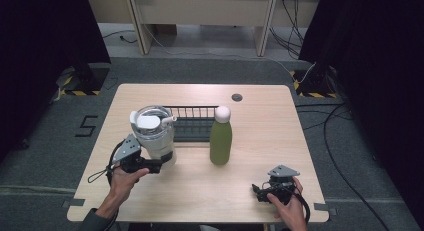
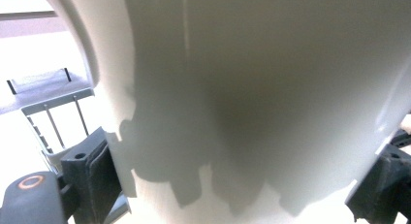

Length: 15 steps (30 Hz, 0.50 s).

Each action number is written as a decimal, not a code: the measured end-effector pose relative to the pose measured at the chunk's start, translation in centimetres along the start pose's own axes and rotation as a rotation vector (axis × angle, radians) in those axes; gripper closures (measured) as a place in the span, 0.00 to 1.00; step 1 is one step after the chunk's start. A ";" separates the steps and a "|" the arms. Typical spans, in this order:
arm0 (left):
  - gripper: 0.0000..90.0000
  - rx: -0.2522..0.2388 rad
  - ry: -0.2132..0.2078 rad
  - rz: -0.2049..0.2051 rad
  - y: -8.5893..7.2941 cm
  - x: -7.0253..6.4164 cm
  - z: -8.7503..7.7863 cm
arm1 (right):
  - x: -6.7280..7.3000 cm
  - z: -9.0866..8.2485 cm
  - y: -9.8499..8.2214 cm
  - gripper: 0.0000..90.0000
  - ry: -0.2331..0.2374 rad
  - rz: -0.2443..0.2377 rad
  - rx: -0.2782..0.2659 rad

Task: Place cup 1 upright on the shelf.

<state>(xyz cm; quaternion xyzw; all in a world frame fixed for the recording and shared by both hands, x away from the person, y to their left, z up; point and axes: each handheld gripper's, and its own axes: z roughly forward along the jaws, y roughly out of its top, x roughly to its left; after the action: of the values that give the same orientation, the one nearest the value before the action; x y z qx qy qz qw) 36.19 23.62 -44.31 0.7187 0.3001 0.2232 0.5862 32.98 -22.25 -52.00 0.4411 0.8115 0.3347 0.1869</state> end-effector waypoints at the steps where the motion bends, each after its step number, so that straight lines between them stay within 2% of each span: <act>1: 0.12 0.002 -0.001 0.001 0.1 0.1 0.1 | 0.0 0.0 0.0 0.04 0.000 0.000 0.000; 15: 0.12 0.006 0.019 -0.001 2.1 1.9 0.7 | 0.0 0.0 0.0 0.03 0.000 -0.001 0.000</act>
<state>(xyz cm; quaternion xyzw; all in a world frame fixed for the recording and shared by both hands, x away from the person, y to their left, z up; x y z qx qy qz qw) 38.34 24.16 -42.50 0.7182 0.3068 0.2287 0.5811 32.99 -22.25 -52.00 0.4406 0.8117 0.3346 0.1873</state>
